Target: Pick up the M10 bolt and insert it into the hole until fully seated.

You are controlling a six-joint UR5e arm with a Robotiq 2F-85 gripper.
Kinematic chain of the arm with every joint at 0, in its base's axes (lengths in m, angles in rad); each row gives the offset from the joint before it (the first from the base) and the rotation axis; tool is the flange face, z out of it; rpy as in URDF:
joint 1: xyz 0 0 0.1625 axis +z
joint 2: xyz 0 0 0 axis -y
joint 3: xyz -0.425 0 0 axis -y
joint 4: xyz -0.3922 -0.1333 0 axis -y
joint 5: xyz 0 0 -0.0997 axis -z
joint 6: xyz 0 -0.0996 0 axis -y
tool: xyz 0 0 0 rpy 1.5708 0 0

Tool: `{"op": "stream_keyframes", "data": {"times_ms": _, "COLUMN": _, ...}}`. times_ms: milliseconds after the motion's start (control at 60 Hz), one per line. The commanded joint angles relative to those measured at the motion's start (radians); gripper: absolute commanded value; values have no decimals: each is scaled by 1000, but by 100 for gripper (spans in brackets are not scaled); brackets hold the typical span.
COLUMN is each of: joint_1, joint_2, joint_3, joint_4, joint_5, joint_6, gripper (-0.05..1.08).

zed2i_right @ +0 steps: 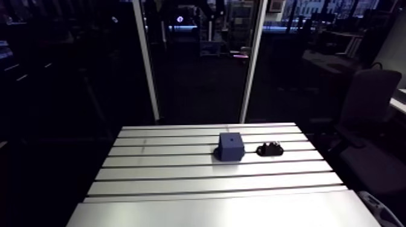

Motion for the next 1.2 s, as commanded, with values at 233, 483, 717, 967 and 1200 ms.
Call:
{"op": "stream_keyframes", "data": {"times_ms": 233, "joint_1": -160, "joint_2": 24, "joint_3": 25, "joint_4": -120, "joint_5": -9, "joint_6": -207, "gripper": 1}}
{"op": "stream_keyframes", "data": {"times_ms": 483, "joint_1": -255, "joint_2": 48, "joint_3": 64, "joint_4": -167, "joint_5": -9, "joint_6": -265, "gripper": 1}}
{"op": "stream_keyframes", "data": {"times_ms": 717, "joint_1": -327, "joint_2": 79, "joint_3": 92, "joint_4": -216, "joint_5": -8, "joint_6": -314, "gripper": 1}}
{"op": "stream_keyframes", "data": {"times_ms": 967, "joint_1": -365, "joint_2": 114, "joint_3": 133, "joint_4": -300, "joint_5": -9, "joint_6": -338, "gripper": 1}}
{"op": "stream_keyframes", "data": {"times_ms": 1200, "joint_1": -369, "joint_2": 133, "joint_3": 188, "joint_4": -394, "joint_5": -12, "joint_6": -336, "gripper": 1}}
